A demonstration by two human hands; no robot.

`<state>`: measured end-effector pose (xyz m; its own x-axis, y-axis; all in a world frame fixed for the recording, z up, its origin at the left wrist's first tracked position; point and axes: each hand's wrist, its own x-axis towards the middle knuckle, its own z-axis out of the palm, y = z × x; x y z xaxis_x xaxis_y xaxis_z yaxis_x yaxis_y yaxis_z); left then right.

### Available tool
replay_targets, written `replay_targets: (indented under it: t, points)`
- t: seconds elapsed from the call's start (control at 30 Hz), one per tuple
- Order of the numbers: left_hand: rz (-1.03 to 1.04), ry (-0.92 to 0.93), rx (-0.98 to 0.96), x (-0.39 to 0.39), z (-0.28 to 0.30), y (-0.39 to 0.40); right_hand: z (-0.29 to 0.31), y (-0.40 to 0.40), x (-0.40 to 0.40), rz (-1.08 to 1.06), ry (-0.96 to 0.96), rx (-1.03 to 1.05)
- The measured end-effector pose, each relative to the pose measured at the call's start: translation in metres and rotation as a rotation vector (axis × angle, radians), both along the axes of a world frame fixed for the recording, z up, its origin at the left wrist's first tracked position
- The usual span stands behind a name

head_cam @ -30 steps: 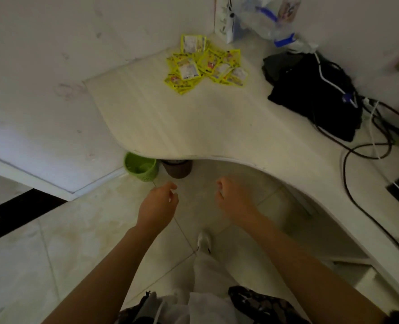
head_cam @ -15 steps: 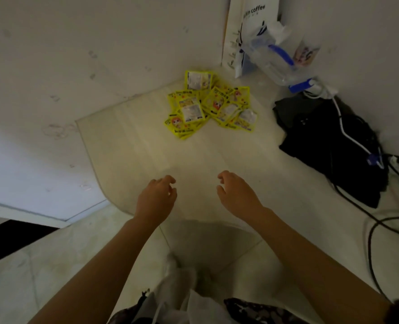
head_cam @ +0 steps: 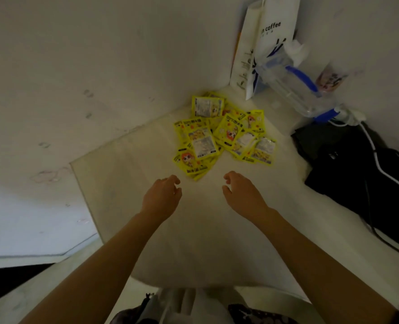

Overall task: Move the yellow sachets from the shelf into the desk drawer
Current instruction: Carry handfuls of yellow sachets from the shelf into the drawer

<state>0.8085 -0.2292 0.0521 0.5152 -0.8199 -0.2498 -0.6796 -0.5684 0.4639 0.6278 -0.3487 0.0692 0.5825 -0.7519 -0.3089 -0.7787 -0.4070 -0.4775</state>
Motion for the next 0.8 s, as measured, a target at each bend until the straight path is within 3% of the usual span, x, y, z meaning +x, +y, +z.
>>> replay_targets:
  t: [0.5,0.8]
  points:
    - [0.500,0.403,0.013,0.025,-0.037,-0.103,-0.025,-0.101,0.085,-0.020,0.014,0.124]
    - [0.668,0.363,0.057,0.015,-0.049,-0.130,-0.051,-0.131,0.128,-0.120,0.018,0.173]
